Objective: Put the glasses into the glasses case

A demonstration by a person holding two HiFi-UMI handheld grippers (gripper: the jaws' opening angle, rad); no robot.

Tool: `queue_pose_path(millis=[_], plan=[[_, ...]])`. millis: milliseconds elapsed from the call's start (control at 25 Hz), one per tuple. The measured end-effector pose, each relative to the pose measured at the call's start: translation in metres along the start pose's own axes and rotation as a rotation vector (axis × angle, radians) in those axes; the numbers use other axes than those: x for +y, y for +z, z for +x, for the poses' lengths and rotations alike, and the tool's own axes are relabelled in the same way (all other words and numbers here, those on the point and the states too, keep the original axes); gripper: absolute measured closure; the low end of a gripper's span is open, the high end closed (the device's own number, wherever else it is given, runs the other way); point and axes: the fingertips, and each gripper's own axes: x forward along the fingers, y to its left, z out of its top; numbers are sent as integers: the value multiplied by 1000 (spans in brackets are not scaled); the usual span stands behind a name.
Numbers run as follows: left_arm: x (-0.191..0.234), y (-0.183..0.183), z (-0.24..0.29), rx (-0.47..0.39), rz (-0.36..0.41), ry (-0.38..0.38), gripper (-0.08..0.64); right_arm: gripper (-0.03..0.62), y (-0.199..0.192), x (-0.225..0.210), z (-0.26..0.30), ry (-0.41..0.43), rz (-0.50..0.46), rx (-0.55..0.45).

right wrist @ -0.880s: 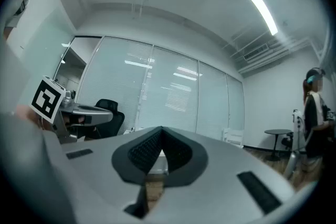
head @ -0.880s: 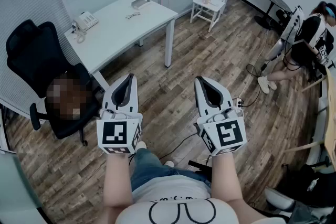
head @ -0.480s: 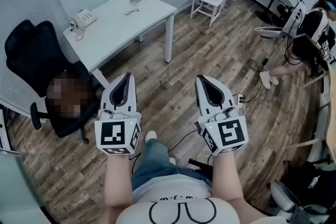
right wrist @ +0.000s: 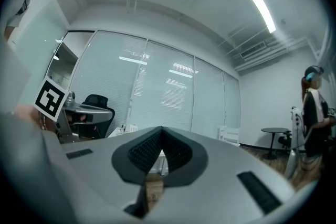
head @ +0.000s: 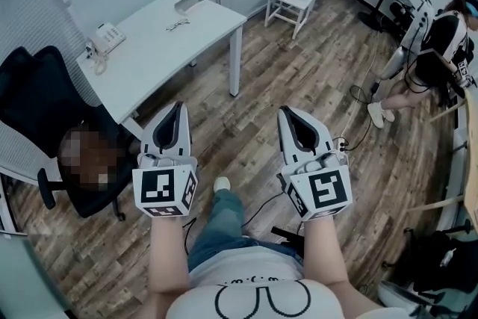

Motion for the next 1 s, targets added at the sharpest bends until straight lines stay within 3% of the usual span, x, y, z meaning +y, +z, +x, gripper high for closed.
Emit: queue_pose_path(millis=[600, 1000], plan=[[132, -10, 201, -27, -43, 7, 545, 583, 1, -39, 230, 12, -62, 11], [175, -16, 251, -47, -40, 26, 544, 583, -7, -44, 308, 53, -62, 10]])
